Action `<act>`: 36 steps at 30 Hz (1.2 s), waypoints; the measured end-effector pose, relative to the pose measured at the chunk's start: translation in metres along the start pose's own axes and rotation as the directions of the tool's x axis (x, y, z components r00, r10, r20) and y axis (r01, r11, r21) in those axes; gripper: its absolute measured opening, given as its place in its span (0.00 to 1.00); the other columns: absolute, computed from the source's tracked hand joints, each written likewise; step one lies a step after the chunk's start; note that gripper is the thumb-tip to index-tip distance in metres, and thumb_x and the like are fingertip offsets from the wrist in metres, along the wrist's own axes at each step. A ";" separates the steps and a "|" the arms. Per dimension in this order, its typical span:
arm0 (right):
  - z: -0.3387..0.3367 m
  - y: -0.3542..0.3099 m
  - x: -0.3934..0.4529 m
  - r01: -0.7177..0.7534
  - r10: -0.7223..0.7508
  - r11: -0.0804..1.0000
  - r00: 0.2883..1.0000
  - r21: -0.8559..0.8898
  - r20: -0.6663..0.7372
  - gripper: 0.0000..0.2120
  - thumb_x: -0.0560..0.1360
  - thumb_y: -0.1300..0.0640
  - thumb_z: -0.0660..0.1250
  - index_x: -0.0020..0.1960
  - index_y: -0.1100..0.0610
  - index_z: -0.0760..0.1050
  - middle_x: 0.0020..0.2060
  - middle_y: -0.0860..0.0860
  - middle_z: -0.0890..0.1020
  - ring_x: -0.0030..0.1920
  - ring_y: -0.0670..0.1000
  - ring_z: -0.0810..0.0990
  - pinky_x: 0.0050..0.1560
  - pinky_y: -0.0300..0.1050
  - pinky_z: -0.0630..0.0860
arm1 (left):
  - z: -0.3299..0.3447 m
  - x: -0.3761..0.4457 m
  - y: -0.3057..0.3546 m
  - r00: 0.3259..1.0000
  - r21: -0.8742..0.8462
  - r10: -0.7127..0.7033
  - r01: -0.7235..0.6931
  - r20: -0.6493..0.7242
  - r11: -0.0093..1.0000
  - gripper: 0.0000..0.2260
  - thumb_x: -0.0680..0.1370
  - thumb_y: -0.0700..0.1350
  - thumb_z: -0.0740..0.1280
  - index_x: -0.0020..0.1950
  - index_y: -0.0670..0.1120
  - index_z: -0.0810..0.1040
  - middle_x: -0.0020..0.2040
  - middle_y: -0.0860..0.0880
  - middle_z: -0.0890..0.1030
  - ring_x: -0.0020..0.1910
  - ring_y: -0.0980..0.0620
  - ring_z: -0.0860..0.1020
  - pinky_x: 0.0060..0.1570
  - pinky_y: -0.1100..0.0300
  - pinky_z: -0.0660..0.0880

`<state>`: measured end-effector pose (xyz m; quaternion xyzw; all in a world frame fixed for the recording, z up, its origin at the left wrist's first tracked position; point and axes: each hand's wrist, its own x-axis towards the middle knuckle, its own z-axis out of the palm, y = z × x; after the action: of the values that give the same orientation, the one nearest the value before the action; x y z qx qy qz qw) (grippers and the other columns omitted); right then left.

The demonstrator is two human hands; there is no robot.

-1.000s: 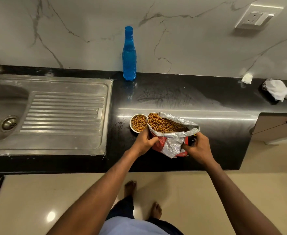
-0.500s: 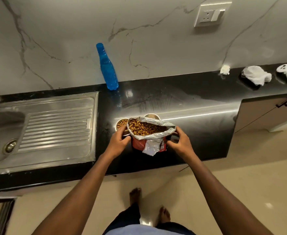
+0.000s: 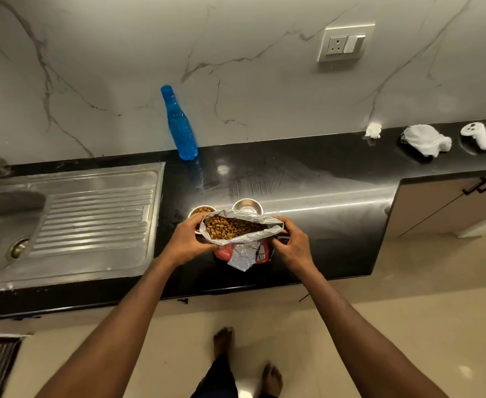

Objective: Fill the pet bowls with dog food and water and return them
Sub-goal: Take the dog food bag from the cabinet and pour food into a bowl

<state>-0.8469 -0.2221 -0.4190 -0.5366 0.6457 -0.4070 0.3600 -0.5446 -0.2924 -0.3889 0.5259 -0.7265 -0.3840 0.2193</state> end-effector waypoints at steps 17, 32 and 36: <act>-0.004 0.003 0.024 -0.075 0.074 0.996 0.997 -0.039 -0.011 0.17 0.78 0.66 0.73 0.57 0.45 0.85 0.49 0.43 0.89 0.50 0.46 0.88 0.51 0.57 0.88 | -0.024 0.028 0.040 0.972 -0.116 -0.175 0.158 -0.154 0.981 0.10 0.76 0.56 0.79 0.50 0.51 0.88 0.42 0.52 0.88 0.40 0.53 0.87 0.41 0.56 0.86; -0.041 -0.046 0.058 -0.007 0.000 0.997 0.995 0.071 0.101 0.11 0.79 0.67 0.74 0.55 0.53 0.84 0.48 0.50 0.89 0.48 0.53 0.89 0.47 0.59 0.88 | -0.055 0.042 0.073 0.933 -0.206 -0.305 0.265 -0.193 0.942 0.03 0.79 0.39 0.77 0.47 0.41 0.86 0.42 0.44 0.88 0.39 0.49 0.89 0.37 0.59 0.85; -0.047 -0.085 0.118 0.000 -0.002 0.999 0.996 0.032 0.084 0.11 0.81 0.68 0.70 0.56 0.53 0.83 0.47 0.52 0.89 0.45 0.52 0.90 0.42 0.53 0.88 | -0.094 0.097 0.082 0.922 -0.266 -0.335 0.280 -0.193 0.923 0.02 0.79 0.39 0.76 0.49 0.41 0.87 0.43 0.44 0.88 0.39 0.51 0.89 0.35 0.64 0.83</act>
<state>-0.8747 -0.3395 -0.3261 -0.5477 0.6230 -0.3945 0.3954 -0.5596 -0.4007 -0.2750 0.6462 -0.5530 -0.4316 0.3005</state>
